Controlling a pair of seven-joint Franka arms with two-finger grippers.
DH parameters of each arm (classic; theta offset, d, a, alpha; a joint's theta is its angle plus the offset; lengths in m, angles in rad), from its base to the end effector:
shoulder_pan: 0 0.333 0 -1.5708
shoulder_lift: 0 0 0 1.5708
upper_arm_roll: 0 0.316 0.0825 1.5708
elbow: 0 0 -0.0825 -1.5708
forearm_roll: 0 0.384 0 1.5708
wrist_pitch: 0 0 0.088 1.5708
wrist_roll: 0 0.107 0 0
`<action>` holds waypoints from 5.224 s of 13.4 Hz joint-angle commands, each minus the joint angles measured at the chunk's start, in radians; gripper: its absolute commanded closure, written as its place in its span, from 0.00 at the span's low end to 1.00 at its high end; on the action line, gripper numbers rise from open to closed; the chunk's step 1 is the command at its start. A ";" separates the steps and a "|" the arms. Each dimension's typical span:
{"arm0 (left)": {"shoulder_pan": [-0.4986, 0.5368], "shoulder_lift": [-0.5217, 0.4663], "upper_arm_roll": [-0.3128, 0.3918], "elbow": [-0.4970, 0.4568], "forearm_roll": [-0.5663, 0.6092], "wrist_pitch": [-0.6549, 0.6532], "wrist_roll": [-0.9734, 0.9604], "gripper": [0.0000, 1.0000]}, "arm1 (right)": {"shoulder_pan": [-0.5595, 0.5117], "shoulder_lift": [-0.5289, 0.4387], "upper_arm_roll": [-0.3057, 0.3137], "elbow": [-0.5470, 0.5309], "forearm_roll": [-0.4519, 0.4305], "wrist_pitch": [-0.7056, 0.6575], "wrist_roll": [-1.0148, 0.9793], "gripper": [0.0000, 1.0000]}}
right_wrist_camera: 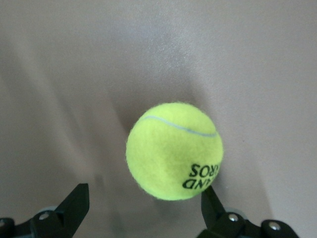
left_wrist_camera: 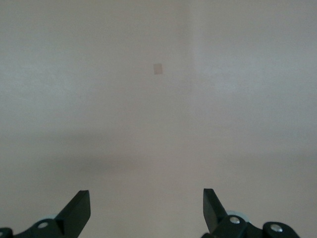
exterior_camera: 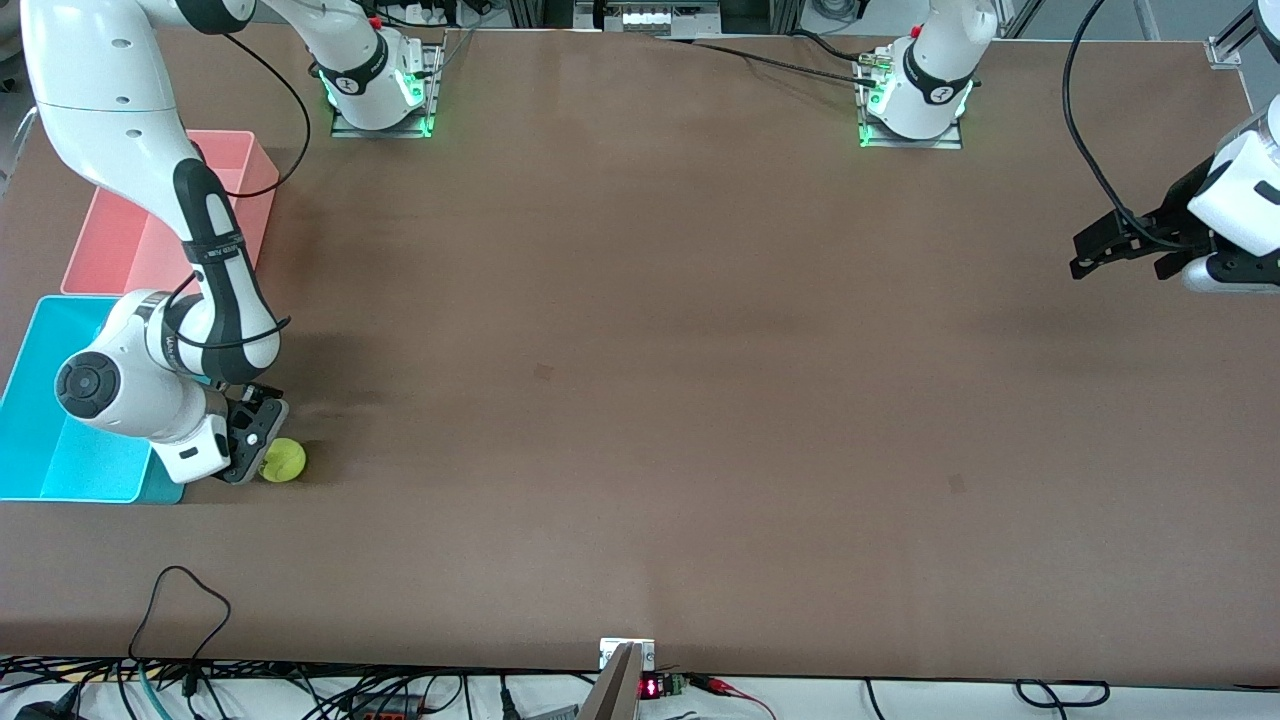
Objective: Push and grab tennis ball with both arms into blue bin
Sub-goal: 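Close the right gripper around the tennis ball, then lift the ball with the right gripper and carry it into the cyan bin, then lower the ball into the cyan bin and open the right gripper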
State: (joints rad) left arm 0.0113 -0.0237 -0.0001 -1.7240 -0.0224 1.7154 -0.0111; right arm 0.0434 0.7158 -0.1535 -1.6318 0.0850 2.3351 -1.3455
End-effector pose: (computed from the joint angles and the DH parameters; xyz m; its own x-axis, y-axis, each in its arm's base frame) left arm 0.5560 0.0041 0.5774 0.9996 0.0255 0.0148 0.0252 -0.9994 0.0224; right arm 0.6861 -0.0618 0.2035 0.3497 0.9361 -0.0389 0.9368 -0.3497 0.0064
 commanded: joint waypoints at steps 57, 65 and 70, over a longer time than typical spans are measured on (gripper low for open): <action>0.015 0.019 -0.014 0.063 -0.008 -0.085 0.028 0.00 | -0.278 -0.250 -0.109 -0.261 -0.090 -0.042 0.610 1.00; 0.016 0.019 -0.017 0.063 -0.007 -0.100 0.014 0.00 | -0.309 -0.162 -0.109 -0.253 -0.087 -0.036 0.655 1.00; 0.019 0.019 -0.015 0.063 -0.021 -0.103 0.011 0.00 | -0.310 -0.154 -0.107 -0.250 -0.079 -0.034 0.655 0.38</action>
State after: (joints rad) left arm 0.0235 -0.0030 -0.0139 -1.6790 -0.0227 1.6340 -0.0063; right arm -0.2543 0.5570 -0.2705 -1.8939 0.0091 2.3044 -0.7042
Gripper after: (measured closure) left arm 0.000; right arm 0.330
